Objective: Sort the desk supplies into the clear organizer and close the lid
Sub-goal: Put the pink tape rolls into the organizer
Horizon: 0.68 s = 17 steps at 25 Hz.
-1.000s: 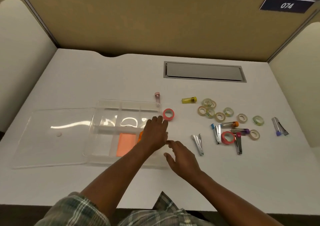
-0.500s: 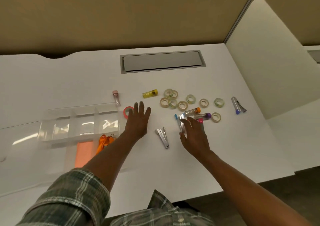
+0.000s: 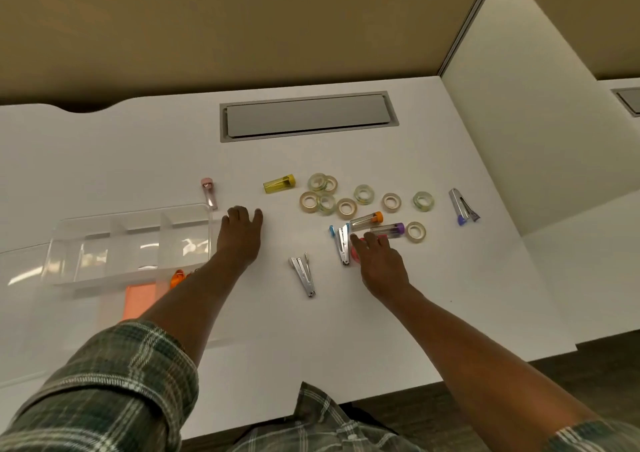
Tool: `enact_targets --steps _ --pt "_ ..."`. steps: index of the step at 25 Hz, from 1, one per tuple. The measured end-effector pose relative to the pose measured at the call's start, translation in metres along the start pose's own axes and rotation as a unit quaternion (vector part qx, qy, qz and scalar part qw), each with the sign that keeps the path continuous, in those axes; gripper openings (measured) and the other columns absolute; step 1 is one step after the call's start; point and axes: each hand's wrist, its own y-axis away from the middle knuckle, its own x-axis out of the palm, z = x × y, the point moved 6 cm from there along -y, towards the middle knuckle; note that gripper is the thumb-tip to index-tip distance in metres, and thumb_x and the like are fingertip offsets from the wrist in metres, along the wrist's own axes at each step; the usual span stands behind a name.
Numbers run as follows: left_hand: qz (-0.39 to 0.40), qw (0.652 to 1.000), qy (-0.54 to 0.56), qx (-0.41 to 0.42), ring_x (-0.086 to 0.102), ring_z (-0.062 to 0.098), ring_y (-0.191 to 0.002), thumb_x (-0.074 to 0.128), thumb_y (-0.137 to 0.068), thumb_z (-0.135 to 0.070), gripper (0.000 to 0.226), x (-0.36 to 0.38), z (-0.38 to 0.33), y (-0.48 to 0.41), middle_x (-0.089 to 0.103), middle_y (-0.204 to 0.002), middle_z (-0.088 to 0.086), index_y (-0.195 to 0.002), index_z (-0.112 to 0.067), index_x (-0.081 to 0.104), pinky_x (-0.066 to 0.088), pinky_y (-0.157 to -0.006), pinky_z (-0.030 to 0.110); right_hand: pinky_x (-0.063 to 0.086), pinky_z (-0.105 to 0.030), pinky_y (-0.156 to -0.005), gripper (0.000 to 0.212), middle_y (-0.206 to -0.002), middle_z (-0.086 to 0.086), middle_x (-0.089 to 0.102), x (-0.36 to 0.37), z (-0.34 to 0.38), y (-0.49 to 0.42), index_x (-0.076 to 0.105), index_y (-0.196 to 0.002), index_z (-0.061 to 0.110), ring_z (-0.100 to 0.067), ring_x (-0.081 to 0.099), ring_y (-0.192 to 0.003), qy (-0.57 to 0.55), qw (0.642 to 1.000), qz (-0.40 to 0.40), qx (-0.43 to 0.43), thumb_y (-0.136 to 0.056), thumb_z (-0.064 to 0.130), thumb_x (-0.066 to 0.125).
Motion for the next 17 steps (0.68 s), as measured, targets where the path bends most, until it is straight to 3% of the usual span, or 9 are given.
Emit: enact_targets --steps 6,8,10,13,15,17 --pt "-0.077 0.997 0.013 0.022 0.051 0.037 -0.103 0.052 -0.080 -0.003 0.048 -0.017 0.009 0.011 0.053 -0.115 0.018 -0.128 -0.005 0.050 0.041 -0.082 0.041 0.054 -0.041 -0.071 0.046 -0.123 -0.015 0.059 -0.024 -0.001 0.003 0.054 -0.136 0.013 -0.035 0.057 -0.107 -0.033 0.996 -0.087 0.005 -0.090 0.021 0.054" --pt "-0.110 0.988 0.109 0.025 0.054 0.038 -0.093 0.059 -0.075 -0.007 0.048 -0.029 0.012 0.019 0.054 -0.108 0.020 -0.123 -0.004 0.054 0.045 -0.076 0.041 0.056 -0.043 -0.072 0.046 -0.120 -0.016 0.060 -0.036 0.003 0.004 0.059 -0.129 0.013 -0.035 0.058 -0.105 -0.102 0.986 -0.135 0.015 -0.086 0.028 0.063" --pt "-0.132 0.956 0.258 0.034 0.056 0.033 -0.084 0.068 -0.074 -0.015 0.051 -0.041 0.015 0.031 0.053 -0.107 0.018 -0.123 -0.005 0.054 0.047 -0.069 0.036 0.055 -0.042 -0.076 0.048 -0.115 -0.013 0.058 -0.048 0.013 0.001 0.059 -0.125 0.014 -0.031 0.058 -0.102 -0.209 0.967 -0.142 0.034 -0.081 0.029 0.071" --pt "-0.155 0.883 0.443 0.018 0.055 0.020 -0.077 0.070 -0.080 -0.026 0.045 -0.057 0.025 0.055 0.050 -0.105 0.007 -0.119 -0.015 0.052 0.041 -0.064 0.026 0.052 -0.033 -0.076 0.043 -0.105 -0.001 0.060 -0.064 0.044 -0.007 0.060 -0.118 0.022 -0.018 0.059 -0.094 -0.380 0.912 -0.132 0.082 -0.079 0.033 0.074" --pt "-0.160 0.839 0.519 -0.018 0.056 0.014 -0.084 0.064 -0.086 -0.028 0.034 -0.062 0.039 0.071 0.052 -0.106 0.000 -0.117 -0.018 0.052 0.041 -0.066 0.019 0.053 -0.029 -0.073 0.034 -0.101 0.008 0.063 -0.069 0.077 -0.012 0.060 -0.109 0.030 -0.012 0.065 -0.091 -0.517 0.845 -0.080 0.114 -0.078 0.041 0.069" --pt "-0.162 0.811 0.561 -0.035 0.056 0.014 -0.091 0.058 -0.092 -0.029 0.026 -0.064 0.055 0.087 0.057 -0.106 0.001 -0.114 -0.017 0.054 0.040 -0.070 0.019 0.058 -0.031 -0.068 0.033 -0.102 0.005 0.066 -0.071 0.113 -0.017 0.059 -0.105 0.031 -0.011 0.069 -0.085 -0.611 0.782 -0.024 0.124 -0.076 0.047 0.059"
